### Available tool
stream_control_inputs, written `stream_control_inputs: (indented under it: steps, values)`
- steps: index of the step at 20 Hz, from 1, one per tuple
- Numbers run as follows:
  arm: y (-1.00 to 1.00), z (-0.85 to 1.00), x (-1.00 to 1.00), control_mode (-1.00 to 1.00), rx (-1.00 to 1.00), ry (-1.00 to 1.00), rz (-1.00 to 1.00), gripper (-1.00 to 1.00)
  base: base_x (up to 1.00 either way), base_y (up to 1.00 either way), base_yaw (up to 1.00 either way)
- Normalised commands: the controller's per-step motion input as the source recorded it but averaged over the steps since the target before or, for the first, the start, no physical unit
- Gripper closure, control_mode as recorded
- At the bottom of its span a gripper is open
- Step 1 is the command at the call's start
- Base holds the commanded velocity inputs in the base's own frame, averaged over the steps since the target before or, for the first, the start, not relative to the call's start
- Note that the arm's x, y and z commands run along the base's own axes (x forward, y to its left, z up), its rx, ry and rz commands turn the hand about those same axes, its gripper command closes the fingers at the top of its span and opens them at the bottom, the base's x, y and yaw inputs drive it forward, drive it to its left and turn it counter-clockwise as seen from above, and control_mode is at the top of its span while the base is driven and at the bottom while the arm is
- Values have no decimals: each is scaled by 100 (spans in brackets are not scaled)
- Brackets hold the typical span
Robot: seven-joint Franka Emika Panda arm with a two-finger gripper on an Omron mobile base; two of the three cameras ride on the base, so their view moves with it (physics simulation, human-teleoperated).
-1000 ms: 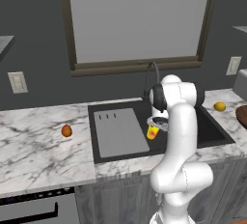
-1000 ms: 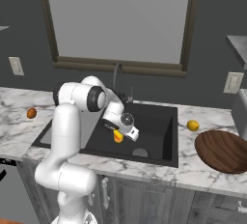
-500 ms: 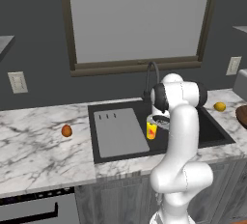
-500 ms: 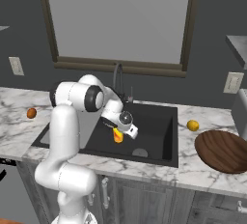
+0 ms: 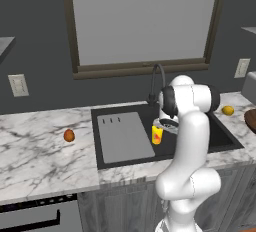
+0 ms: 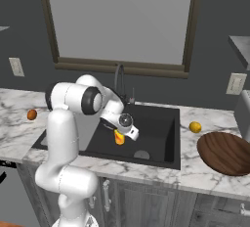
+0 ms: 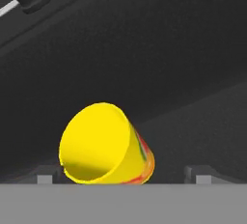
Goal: Remove the mango and lemon from the sink. Then move the bowl and cup from the counter to the sink for washing.
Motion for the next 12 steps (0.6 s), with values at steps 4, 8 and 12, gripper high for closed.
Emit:
stream_control_inputs:
  steps: [4, 8, 12]
  values:
    - [0, 26, -11, -100, 0, 0, 0, -100, 0, 0, 0]
    - [0, 29, -3, -100, 0, 0, 0, -100, 0, 0, 0]
    - [0, 28, -8, -100, 0, 0, 0, -100, 0, 0, 0]
